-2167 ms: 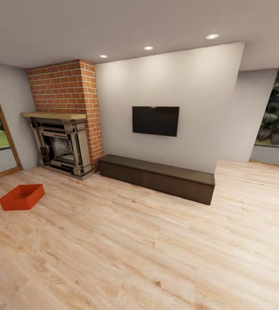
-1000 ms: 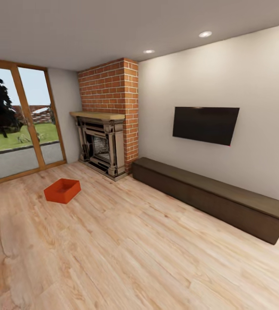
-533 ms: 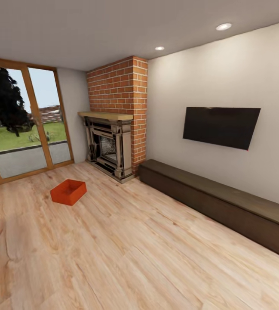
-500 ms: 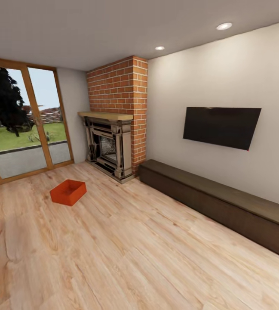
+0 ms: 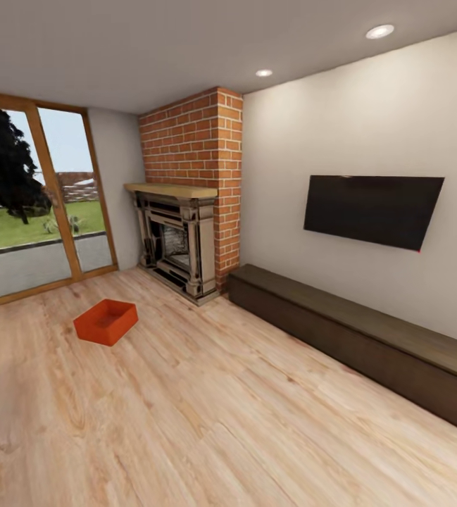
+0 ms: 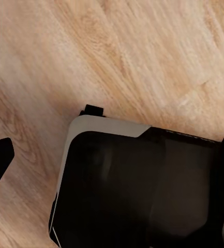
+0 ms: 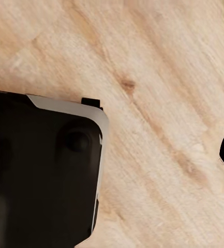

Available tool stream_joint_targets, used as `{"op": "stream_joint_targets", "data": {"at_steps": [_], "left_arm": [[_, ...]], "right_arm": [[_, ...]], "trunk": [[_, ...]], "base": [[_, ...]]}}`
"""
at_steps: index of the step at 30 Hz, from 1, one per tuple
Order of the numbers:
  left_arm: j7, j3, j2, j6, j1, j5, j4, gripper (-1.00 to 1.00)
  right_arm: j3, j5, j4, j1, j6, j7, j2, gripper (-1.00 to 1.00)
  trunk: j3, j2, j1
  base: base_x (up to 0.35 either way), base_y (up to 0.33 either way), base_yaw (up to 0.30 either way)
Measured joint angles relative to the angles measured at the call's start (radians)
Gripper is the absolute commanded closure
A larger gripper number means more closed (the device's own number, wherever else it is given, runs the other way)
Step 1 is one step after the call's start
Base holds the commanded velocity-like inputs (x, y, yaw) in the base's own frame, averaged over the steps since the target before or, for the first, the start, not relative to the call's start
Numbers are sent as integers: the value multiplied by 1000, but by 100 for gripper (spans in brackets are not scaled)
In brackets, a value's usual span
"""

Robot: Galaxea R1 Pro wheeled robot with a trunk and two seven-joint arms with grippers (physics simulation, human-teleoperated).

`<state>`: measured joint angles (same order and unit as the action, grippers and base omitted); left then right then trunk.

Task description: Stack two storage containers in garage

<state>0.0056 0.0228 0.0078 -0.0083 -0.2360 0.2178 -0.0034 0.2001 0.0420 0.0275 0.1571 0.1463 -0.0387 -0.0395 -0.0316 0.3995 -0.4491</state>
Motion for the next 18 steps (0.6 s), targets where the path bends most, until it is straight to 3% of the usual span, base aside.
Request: {"op": "stream_joint_targets", "data": {"at_steps": [18], "left_arm": [[0,0,0,0,0,0,0,-100]], "right_arm": [[6,-11,-1,0,4,11,-3,-100]], "trunk": [[0,0,0]], "base": [[329,0,0]]}}
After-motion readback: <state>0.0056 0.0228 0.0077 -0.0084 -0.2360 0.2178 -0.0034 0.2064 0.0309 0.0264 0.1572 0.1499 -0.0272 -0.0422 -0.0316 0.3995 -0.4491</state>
